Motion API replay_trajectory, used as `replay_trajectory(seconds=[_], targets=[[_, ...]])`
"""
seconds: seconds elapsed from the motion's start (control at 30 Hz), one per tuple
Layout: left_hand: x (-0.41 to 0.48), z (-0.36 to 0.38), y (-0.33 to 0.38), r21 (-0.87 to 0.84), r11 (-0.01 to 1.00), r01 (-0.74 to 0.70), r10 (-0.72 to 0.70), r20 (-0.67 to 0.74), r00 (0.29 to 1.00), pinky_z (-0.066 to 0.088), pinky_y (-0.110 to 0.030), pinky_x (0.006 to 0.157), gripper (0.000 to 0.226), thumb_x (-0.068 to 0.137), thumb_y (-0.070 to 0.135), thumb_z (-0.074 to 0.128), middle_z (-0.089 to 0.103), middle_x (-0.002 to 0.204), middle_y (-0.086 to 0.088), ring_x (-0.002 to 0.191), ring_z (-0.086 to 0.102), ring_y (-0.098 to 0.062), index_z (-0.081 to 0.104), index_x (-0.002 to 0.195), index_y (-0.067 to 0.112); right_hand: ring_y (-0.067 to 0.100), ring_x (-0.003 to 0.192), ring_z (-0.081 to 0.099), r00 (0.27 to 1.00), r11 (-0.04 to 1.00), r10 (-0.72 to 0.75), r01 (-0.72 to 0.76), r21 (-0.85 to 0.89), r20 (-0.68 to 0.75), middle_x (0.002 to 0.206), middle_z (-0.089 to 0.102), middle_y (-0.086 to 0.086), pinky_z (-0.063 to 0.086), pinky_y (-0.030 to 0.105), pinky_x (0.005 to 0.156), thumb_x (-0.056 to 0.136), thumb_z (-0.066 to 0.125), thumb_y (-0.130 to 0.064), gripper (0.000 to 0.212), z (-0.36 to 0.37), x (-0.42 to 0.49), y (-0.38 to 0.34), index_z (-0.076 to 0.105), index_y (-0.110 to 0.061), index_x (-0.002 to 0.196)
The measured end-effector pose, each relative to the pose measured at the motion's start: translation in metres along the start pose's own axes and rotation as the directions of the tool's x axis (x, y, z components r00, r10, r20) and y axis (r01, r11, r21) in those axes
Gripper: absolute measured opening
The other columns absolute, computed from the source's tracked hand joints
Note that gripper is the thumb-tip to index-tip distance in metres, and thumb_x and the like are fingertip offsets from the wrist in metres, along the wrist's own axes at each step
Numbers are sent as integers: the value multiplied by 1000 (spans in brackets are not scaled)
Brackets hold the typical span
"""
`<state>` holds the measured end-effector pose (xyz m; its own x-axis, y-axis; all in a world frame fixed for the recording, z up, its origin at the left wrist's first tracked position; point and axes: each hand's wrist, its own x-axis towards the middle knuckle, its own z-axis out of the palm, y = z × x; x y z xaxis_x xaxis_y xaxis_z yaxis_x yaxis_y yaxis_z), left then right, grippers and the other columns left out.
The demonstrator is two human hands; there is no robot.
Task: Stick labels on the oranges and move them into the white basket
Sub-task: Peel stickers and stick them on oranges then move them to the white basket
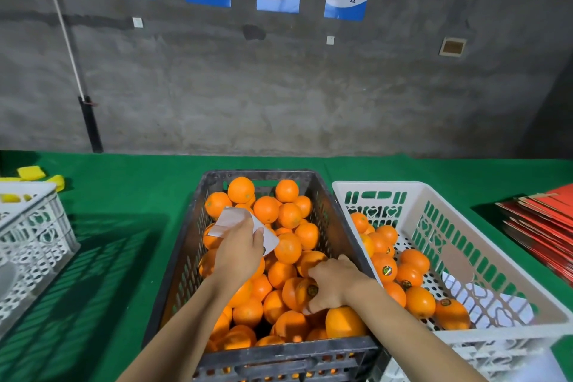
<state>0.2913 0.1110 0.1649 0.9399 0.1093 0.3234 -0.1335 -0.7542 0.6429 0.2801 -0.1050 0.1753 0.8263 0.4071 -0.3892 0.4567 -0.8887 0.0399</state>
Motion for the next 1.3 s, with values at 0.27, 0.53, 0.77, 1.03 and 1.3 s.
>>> replay_trajectory(seconds=[0.27, 0.53, 0.77, 1.03, 1.3], targets=[[-2, 0, 1, -1, 1000, 4, -4, -5, 1000, 24, -20, 42, 40, 105, 31, 46, 37, 55, 7, 45, 37, -11, 50, 118, -7, 25, 90, 50, 989, 994, 70, -58, 88, -133, 87, 54, -3, 39, 47, 95, 68, 71, -59, 48, -1, -2, -5, 55, -23, 95], [0, -1, -1, 17, 1000, 14, -14, -12, 1000, 24, -22, 45, 32, 104, 32, 47, 39, 56, 4, 48, 41, -12, 45, 88, 5, 15, 105, 44, 573, 731, 495, 132, 669, -653, 117, 41, -6, 42, 35, 89, 71, 66, -59, 83, -26, -11, 16, 36, -37, 145], [2, 0, 3, 49, 998, -40, 38, 32, 999, 26, -25, 47, 34, 105, 32, 46, 40, 58, 4, 50, 40, -12, 33, 75, 23, 29, 102, 57, 411, 523, 745, 131, 842, -526, 120, 52, 7, 50, 46, 82, 77, 76, -23, 62, -26, -16, 110, 42, -23, 128], [-1, 0, -4, 12, 1000, -23, 22, 48, 999, 23, -25, 43, 33, 105, 30, 47, 39, 54, 3, 43, 35, -12, 48, 107, -3, 37, 80, 64, 485, 522, 786, -186, 833, -384, 104, 69, 19, 55, 52, 69, 97, 64, -31, 47, 65, -1, 145, 53, -9, 137], [6, 1, 5, -356, 877, 321, -271, 186, 945, 35, -39, 53, 27, 105, 30, 49, 45, 56, 9, 50, 43, -4, 52, 82, 16, 19, 62, 60, 565, 599, 724, -229, 767, -397, 89, 60, -6, 44, 31, 51, 105, 48, -28, 51, 77, 3, 153, 36, -16, 154]])
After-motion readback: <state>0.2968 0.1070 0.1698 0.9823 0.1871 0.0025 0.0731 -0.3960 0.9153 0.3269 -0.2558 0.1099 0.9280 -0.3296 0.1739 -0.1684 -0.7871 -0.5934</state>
